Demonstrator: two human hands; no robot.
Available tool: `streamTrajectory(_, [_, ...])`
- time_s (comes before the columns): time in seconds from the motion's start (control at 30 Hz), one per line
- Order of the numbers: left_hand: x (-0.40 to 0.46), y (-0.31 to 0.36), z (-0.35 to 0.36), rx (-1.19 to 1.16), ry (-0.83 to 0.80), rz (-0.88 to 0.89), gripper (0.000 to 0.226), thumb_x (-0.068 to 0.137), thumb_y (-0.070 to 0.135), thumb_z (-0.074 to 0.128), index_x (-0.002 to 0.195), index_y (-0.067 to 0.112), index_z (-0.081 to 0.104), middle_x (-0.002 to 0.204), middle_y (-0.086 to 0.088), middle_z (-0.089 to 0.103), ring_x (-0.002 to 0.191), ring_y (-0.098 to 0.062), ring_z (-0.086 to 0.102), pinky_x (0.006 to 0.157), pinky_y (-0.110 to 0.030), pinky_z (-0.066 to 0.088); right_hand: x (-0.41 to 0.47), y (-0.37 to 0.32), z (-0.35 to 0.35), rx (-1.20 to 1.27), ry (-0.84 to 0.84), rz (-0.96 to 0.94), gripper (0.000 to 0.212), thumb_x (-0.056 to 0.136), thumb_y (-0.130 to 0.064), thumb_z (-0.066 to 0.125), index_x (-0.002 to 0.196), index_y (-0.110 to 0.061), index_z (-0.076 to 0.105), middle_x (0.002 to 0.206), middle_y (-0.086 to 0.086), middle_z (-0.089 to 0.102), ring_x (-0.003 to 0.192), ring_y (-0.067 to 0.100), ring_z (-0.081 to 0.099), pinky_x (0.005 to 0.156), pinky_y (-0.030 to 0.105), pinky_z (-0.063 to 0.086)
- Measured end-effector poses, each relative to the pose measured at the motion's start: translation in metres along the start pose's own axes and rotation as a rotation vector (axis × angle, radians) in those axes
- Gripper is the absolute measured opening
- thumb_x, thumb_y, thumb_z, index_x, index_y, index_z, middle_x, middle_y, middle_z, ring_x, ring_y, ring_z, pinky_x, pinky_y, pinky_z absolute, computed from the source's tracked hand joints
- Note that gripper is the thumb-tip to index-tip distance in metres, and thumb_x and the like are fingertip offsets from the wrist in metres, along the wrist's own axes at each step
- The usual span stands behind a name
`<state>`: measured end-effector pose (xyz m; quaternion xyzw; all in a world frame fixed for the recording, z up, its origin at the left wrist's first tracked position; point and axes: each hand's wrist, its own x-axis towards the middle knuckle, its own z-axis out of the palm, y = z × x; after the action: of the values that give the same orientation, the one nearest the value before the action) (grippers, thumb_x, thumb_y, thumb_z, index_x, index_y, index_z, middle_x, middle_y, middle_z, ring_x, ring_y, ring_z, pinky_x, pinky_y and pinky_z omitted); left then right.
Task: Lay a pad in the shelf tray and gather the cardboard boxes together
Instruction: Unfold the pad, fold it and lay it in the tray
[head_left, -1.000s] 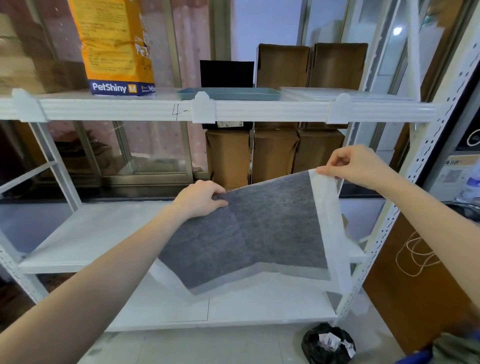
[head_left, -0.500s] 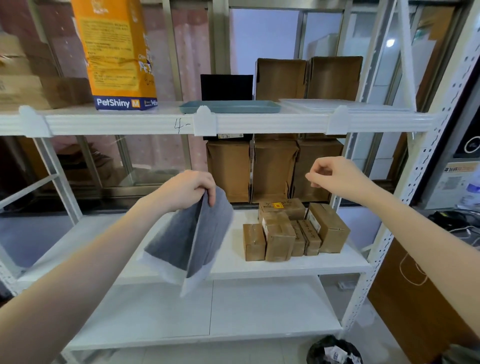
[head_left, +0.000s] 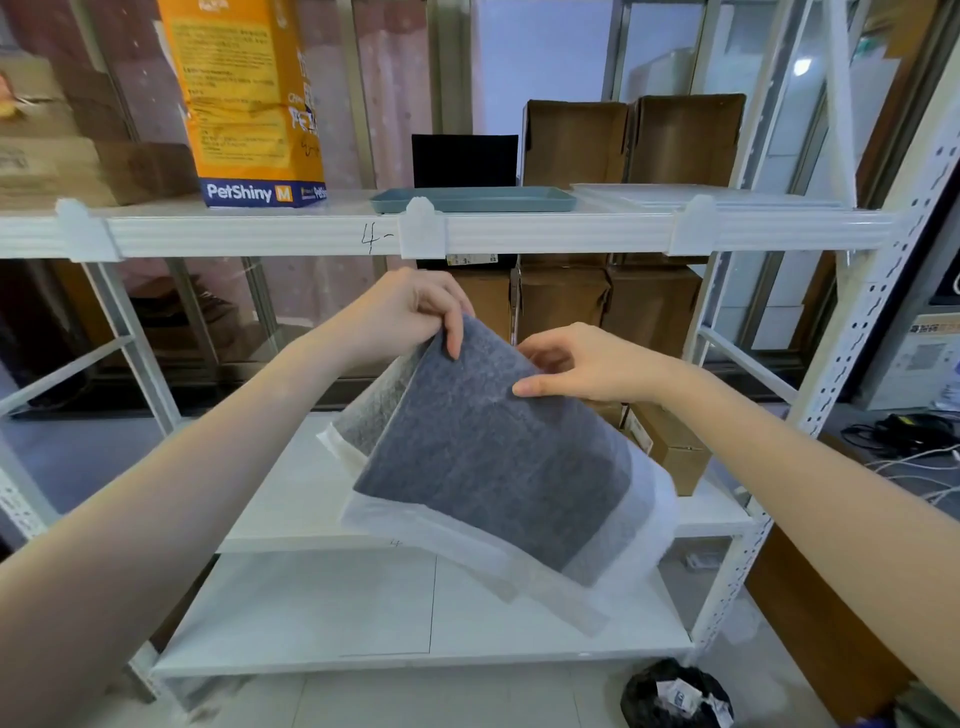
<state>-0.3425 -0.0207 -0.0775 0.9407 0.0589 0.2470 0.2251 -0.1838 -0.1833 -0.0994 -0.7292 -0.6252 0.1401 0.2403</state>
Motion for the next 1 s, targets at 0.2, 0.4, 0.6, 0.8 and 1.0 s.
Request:
streamTrajectory(0.2, [0.002, 0.015, 0.0, -0.198, 0.067, -0.022, 0.044, 0.086, -0.011, 0.038, 0.076, 0.02, 0.067, 0.098, 0.005, 0.066, 0.092, -0.004, 0.06, 0.079, -0.014, 0.047, 0.004, -0.006, 0.0, -0.045, 0.111, 0.04, 0.045, 0.075, -0.046, 0.07, 0.1, -0.009, 0.069, 0.1, 0.017, 0.07, 0.09, 0.029, 0.065, 0.079, 0.041, 0.052])
streamTrajectory(0.4, [0.001, 0.021, 0.004, -0.134, 0.059, -0.138, 0.035, 0.092, 0.04, 0.052, 0.124, 0.029, 0.049, 0.103, 0.015, 0.052, 0.097, -0.001, 0.051, 0.085, -0.019, 0.041, -0.001, -0.012, -0.006, -0.059, 0.283, 0.021, 0.041, 0.073, -0.042, 0.074, 0.096, -0.008, 0.071, 0.093, 0.011, 0.071, 0.085, 0.024, 0.064, 0.077, 0.039, 0.049])
streamTrajectory(0.6, [0.008, 0.019, 0.004, -0.023, 0.174, -0.068, 0.02, 0.083, 0.011, 0.067, 0.093, 0.028, 0.062, 0.081, 0.022, 0.059, 0.078, 0.005, 0.057, 0.074, -0.01, 0.043, -0.006, -0.01, -0.009, -0.051, 0.212, 0.092, 0.034, 0.077, -0.045, 0.069, 0.091, -0.014, 0.068, 0.085, 0.002, 0.068, 0.08, 0.017, 0.064, 0.064, 0.028, 0.047])
streamTrajectory(0.8, [0.012, 0.022, -0.005, 0.006, 0.293, -0.052, 0.021, 0.085, 0.005, 0.064, 0.09, 0.025, 0.063, 0.088, 0.008, 0.064, 0.085, -0.003, 0.06, 0.076, -0.005, 0.042, -0.019, 0.006, -0.01, -0.025, 0.051, 0.199, 0.02, 0.086, -0.03, 0.063, 0.098, -0.015, 0.068, 0.098, 0.004, 0.069, 0.09, 0.019, 0.065, 0.069, 0.024, 0.05])
streamTrajectory(1.0, [0.005, 0.032, -0.009, -0.21, 0.166, -0.004, 0.007, 0.092, 0.019, 0.057, 0.093, 0.02, 0.063, 0.089, 0.008, 0.065, 0.08, -0.002, 0.058, 0.07, -0.015, 0.047, -0.018, 0.016, -0.015, -0.061, 0.322, 0.229, 0.026, 0.092, -0.024, 0.054, 0.099, -0.002, 0.067, 0.096, 0.018, 0.068, 0.085, 0.025, 0.062, 0.064, 0.027, 0.044])
